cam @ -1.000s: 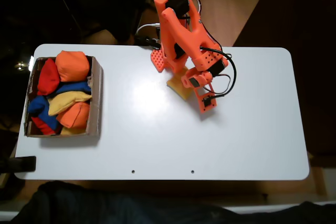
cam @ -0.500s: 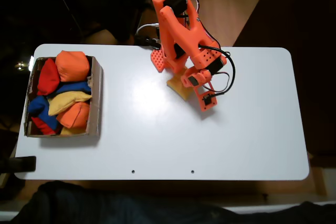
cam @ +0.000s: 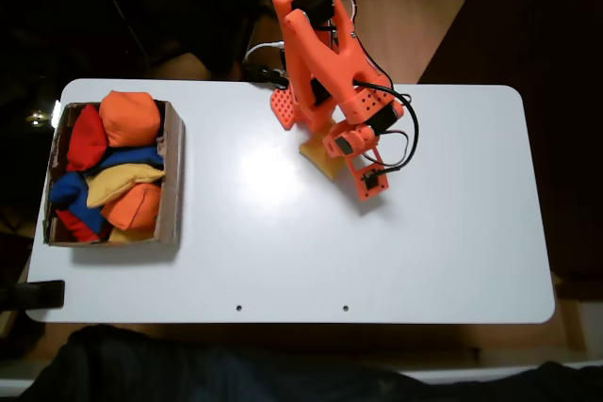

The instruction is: Grasp a bag and put it in the box.

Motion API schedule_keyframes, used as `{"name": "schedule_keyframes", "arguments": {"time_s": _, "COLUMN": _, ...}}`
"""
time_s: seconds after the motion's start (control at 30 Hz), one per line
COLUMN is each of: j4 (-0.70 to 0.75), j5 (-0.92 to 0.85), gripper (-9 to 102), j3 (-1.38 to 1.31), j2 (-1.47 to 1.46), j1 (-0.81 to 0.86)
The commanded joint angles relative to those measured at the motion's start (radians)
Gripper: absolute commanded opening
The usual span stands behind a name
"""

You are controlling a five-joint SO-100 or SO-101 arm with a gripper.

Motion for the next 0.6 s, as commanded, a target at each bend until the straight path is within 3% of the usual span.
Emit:
{"name": "schedule_keyframes", "arguments": {"time_s": 0.0, "j4": -0.029, "j5": 0.000, "gripper": 16, "j3": 0.025, "j2": -0.020, "j1": 0.014}}
{"name": "schedule_keyframes", "arguments": {"time_s": 0.3, "j4": -0.052, "j5": 0.000, "gripper": 0, "j3": 0.025, "j2": -0.020, "j1": 0.021}}
{"name": "schedule_keyframes", "arguments": {"time_s": 0.57, "j4": -0.061, "j5": 0.002, "gripper": 0, "j3": 0.017, "j2": -0.009, "j1": 0.025}}
